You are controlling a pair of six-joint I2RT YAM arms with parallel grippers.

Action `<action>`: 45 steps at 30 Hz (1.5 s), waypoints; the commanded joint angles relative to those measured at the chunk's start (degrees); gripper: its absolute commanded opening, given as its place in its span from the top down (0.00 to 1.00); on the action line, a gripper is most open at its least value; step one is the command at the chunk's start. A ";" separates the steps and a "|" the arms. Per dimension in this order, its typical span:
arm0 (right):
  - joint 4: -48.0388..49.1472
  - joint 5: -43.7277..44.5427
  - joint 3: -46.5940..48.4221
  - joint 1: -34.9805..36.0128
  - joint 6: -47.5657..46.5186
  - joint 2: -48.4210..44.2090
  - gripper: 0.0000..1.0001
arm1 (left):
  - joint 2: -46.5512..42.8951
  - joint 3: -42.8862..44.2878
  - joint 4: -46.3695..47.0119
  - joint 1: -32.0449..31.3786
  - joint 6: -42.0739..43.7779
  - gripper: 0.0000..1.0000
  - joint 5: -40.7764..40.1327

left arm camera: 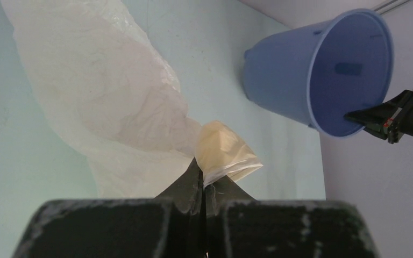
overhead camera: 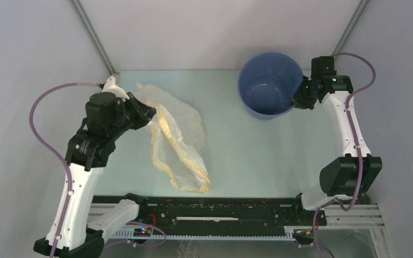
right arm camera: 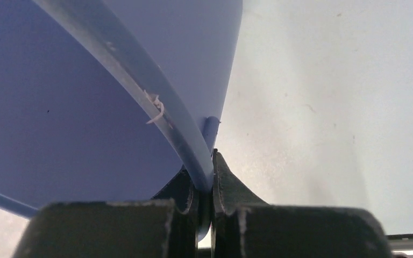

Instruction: Put the trash bags into the trash bin

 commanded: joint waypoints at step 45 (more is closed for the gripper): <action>-24.75 0.87 28.44 25.68 -9.24 -1.60 0.00 | -4.99 6.01 -4.23 0.28 -8.27 1.00 2.25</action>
